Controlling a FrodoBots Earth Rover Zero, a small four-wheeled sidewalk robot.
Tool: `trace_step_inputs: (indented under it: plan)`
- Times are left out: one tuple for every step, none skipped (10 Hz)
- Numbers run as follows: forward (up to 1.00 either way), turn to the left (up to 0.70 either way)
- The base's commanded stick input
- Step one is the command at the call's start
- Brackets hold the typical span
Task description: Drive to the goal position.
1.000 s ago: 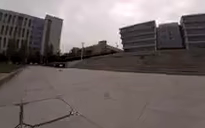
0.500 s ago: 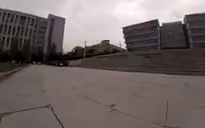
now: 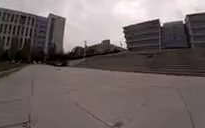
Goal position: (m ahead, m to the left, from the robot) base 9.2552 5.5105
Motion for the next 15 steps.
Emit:
trace_step_inputs:
  plan:
    - [1.0,0.0]
    - [1.0,0.0]
    - [1.0,0.0]
    - [1.0,0.0]
    - [1.0,0.15]
    - [1.0,0.27]
    - [1.0,0.27]
    - [1.0,0.27]
    - [1.0,0.27]
    - [1.0,0.27]
    - [1.0,0.27]
    - [1.0,0.27]
    - [1.0,0.27]
    - [1.0,0.27]
    - [1.0,0.27]
